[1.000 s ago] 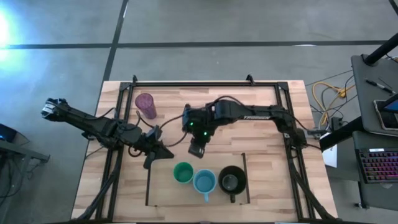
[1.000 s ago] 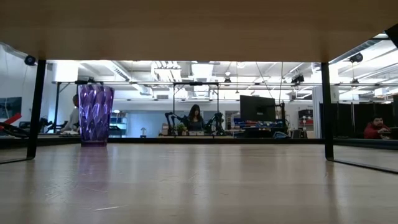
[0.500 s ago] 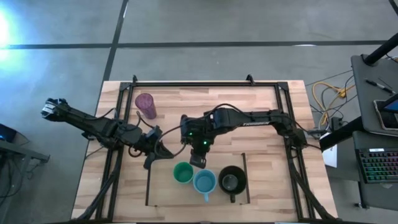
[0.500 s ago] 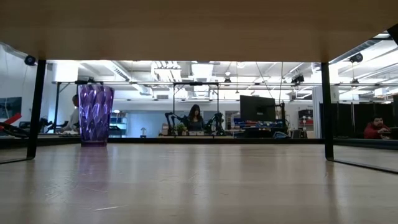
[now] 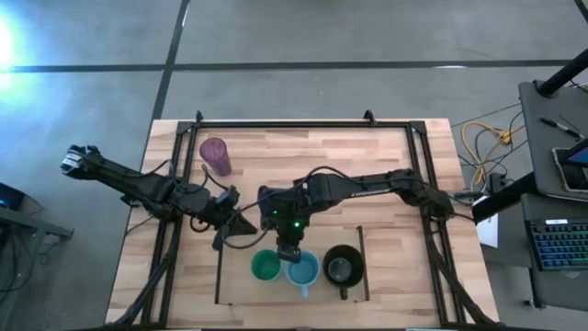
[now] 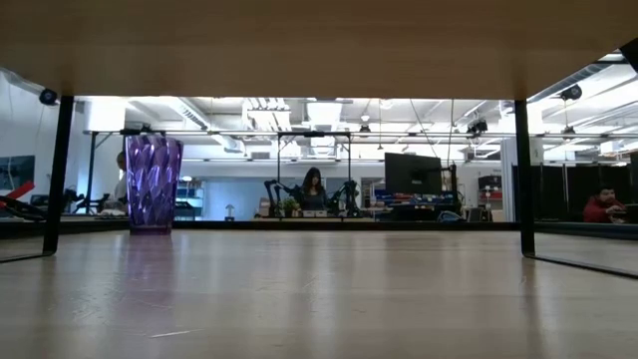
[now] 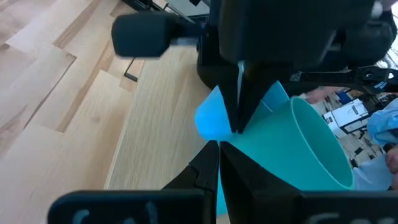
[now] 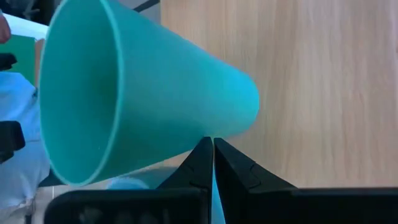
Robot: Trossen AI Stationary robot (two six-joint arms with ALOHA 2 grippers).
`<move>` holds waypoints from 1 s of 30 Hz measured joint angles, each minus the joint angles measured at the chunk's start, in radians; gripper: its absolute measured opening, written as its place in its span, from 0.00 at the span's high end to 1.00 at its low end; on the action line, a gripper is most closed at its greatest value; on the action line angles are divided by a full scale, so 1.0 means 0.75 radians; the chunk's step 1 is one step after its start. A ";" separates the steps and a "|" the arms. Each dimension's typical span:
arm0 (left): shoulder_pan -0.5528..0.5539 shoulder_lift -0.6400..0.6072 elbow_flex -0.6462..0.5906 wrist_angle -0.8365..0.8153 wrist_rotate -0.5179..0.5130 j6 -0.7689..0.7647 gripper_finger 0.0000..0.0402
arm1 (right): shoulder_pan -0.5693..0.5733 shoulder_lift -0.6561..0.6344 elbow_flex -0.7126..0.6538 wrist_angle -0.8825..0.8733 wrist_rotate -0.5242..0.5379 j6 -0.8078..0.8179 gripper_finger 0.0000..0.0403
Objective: Stack small to large cups/mugs on shelf
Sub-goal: Put the purple glass on the shelf
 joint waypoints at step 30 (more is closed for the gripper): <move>0.309 -0.274 0.449 -1.180 -0.589 0.153 1.00 | -0.318 -0.104 -0.001 -0.046 0.398 -0.078 0.62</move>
